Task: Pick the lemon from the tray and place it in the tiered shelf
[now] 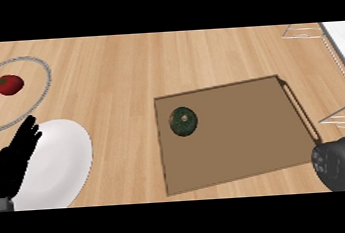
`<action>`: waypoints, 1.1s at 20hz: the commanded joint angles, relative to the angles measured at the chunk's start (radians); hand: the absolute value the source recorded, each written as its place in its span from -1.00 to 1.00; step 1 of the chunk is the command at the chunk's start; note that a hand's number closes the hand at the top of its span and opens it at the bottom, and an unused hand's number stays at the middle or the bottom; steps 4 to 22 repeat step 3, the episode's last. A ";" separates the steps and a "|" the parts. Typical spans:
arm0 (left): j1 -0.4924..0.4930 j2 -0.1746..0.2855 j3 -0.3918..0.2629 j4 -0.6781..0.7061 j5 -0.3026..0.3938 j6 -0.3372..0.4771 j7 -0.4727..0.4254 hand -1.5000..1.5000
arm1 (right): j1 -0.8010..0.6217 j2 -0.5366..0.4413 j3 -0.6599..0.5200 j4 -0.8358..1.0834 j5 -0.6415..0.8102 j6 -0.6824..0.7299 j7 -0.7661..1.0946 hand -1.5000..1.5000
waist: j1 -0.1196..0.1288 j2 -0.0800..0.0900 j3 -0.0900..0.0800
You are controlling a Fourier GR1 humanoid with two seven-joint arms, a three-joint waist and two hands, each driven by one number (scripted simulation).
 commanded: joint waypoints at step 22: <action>0.021 -0.011 0.002 -0.004 0.002 0.001 -0.009 0.00 | -0.095 0.142 0.175 -0.231 0.249 0.347 0.042 -1.00 | -0.004 -0.007 -0.001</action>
